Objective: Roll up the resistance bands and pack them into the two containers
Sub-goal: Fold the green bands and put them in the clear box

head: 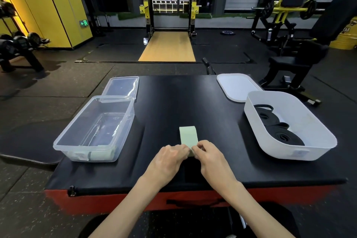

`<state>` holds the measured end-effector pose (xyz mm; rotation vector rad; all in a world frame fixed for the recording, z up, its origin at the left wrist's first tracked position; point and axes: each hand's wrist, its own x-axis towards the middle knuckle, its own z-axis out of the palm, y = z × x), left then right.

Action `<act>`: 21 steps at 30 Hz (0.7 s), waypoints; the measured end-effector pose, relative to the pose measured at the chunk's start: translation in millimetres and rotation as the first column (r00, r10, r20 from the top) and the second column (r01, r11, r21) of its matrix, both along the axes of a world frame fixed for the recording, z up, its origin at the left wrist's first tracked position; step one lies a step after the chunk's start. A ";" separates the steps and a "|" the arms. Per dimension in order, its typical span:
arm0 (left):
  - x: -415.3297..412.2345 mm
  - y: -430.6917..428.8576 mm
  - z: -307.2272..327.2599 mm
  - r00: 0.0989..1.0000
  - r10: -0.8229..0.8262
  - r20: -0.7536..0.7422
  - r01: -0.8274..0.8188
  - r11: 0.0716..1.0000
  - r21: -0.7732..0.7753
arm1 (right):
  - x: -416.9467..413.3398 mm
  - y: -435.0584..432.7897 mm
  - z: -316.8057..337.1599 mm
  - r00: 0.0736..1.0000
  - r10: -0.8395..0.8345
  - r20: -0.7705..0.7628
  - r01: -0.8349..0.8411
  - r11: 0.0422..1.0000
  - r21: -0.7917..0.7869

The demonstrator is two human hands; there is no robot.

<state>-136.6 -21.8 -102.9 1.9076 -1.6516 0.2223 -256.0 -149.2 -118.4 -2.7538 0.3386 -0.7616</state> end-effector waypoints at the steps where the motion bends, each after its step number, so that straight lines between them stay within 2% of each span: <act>1: -6.8 5.1 -0.4 1.000 -0.020 -0.009 0.020 1.000 0.000 | -8.3 4.3 -0.6 1.000 0.007 0.005 -0.007 1.000 -0.008; 11: -10.9 9.1 -8.4 0.998 -0.045 -0.039 0.047 0.998 0.040 | -28.4 21.3 1.0 0.998 -0.028 0.050 0.032 0.996 -0.082; 17: -3.2 2.5 -19.3 1.000 0.013 -0.005 -0.012 0.993 0.117 | -22.6 17.8 -2.1 0.999 -0.045 0.024 0.046 0.998 -0.033; 19: -7.9 4.2 -18.1 0.998 0.039 0.058 -0.043 0.997 0.072 | -20.3 16.7 -1.3 0.999 -0.054 0.010 0.054 0.998 -0.021; 21: -14.7 8.9 -17.8 0.997 0.055 0.047 -0.056 0.998 0.018 | -18.0 15.8 -0.7 0.998 -0.058 -0.002 0.058 0.998 -0.016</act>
